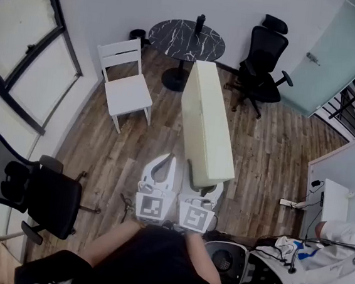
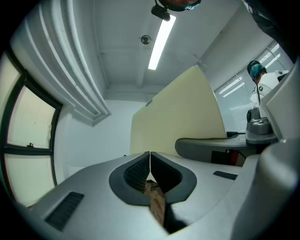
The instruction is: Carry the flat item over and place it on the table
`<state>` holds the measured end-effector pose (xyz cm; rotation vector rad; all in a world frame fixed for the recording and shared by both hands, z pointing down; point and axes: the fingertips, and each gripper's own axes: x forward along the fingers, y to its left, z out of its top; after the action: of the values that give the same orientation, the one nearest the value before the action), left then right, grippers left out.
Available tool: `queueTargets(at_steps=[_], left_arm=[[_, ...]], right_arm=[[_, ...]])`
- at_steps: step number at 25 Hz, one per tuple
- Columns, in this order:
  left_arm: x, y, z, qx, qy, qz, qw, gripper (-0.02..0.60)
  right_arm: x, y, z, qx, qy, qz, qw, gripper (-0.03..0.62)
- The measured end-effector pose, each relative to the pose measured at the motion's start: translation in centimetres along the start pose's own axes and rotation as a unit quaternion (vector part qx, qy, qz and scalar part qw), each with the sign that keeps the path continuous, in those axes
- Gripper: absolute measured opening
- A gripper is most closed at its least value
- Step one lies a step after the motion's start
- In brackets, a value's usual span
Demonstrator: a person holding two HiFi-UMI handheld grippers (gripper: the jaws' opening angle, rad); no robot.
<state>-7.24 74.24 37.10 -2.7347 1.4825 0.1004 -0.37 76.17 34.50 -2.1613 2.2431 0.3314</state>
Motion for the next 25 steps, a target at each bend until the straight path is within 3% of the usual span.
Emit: queueTargets(at_steps=[5,8,22,25], left_arm=[[0.33,0.09,-0.23,0.019,-0.002,-0.007,0.9998,0.002],[0.31,0.20,-0.16,0.000,-0.001,-0.003,1.0000,0.002],[0.67,0.27,-0.01,0.000,-0.003,-0.004,1.0000,0.002],[0.69,0.20,-0.38,0.030,-0.007,-0.013,0.9994,0.002]], right_arm=[[0.19,-0.19,-0.17,0.011,-0.002,0.000,1.000,0.290],[0.33,0.14,-0.31,0.011,-0.001,0.002,1.000,0.291],[0.69,0.16,-0.36,0.005,0.001,0.002,1.000,0.291],[0.65,0.15,-0.63,0.004,0.005,0.002,1.000,0.291]])
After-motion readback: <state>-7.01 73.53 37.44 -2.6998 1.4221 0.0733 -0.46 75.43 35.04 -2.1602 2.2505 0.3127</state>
